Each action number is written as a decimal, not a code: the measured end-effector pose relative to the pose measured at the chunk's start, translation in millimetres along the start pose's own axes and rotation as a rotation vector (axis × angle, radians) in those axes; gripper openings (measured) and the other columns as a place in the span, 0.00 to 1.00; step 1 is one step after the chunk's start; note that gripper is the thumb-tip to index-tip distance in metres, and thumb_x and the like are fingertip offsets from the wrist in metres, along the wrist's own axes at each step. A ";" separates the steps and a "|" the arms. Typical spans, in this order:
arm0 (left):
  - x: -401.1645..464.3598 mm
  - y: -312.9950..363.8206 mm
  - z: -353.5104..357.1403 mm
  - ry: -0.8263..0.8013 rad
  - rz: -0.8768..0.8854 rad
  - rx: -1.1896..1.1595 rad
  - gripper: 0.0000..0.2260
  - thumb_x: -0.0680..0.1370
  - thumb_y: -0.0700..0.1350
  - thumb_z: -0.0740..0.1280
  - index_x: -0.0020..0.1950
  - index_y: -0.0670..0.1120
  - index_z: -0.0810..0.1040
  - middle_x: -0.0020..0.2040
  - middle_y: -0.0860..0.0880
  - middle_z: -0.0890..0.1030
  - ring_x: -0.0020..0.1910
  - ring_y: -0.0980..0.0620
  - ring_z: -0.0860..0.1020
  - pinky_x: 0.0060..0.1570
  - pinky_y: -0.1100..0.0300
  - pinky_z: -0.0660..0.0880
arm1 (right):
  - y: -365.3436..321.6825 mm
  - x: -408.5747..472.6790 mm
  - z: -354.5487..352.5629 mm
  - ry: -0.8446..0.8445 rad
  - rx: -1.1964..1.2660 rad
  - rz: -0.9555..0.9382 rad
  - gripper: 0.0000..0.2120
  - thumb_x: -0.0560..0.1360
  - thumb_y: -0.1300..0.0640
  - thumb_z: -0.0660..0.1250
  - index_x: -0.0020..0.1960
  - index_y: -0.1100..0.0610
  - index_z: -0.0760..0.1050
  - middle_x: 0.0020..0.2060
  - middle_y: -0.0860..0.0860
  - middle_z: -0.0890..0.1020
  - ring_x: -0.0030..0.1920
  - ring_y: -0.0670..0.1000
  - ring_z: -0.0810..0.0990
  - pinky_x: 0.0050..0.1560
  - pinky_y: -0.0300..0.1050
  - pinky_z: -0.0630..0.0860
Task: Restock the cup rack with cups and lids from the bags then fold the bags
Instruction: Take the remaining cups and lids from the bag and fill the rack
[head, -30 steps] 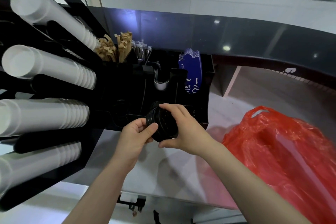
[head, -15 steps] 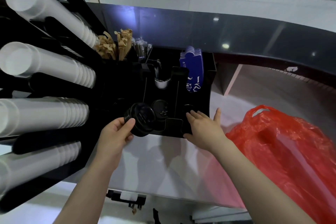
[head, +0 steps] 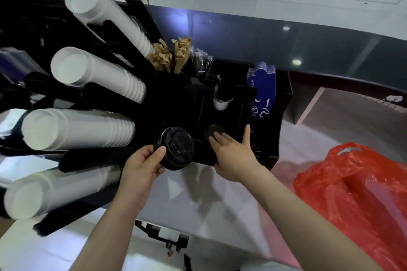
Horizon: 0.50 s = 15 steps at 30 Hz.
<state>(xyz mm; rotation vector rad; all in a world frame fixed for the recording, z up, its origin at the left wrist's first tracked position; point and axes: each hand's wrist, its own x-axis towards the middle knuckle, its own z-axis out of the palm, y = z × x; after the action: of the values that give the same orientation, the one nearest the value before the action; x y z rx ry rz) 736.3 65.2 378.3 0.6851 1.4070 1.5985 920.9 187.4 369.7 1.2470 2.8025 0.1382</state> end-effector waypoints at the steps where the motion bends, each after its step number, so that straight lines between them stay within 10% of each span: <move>1: -1.3 -0.3 -3.4 0.009 -0.001 0.004 0.13 0.78 0.42 0.65 0.36 0.54 0.83 0.43 0.45 0.81 0.46 0.45 0.75 0.44 0.55 0.72 | -0.6 2.3 2.6 -0.004 -0.009 -0.001 0.33 0.75 0.52 0.62 0.77 0.54 0.54 0.76 0.52 0.58 0.75 0.54 0.57 0.59 0.74 0.25; 7: -12.2 -3.1 -20.7 0.071 -0.006 -0.004 0.13 0.78 0.41 0.65 0.35 0.53 0.82 0.42 0.44 0.80 0.47 0.44 0.74 0.44 0.54 0.71 | -0.2 11.8 -10.3 0.029 0.005 0.004 0.29 0.74 0.50 0.64 0.73 0.54 0.64 0.70 0.51 0.68 0.71 0.54 0.64 0.60 0.74 0.27; 11: -20.7 -4.3 -29.0 0.096 -0.014 -0.015 0.13 0.77 0.43 0.67 0.34 0.55 0.81 0.42 0.45 0.80 0.46 0.45 0.74 0.45 0.54 0.71 | -18.5 19.9 -22.9 0.240 0.081 -0.049 0.34 0.74 0.50 0.64 0.76 0.55 0.57 0.75 0.51 0.62 0.75 0.53 0.57 0.66 0.71 0.31; 15: -28.5 -9.4 -33.2 0.120 -0.014 -0.002 0.10 0.77 0.42 0.68 0.37 0.53 0.80 0.40 0.46 0.80 0.43 0.46 0.74 0.43 0.57 0.73 | -47.2 45.7 -23.2 0.095 0.063 -0.220 0.36 0.75 0.48 0.64 0.78 0.55 0.52 0.76 0.52 0.58 0.76 0.53 0.56 0.60 0.70 0.25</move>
<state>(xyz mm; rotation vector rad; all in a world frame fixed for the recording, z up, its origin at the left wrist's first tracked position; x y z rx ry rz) 723.7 24.0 366.3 0.5853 1.4928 1.6530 853.2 188.7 386.2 0.9574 3.0240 0.0990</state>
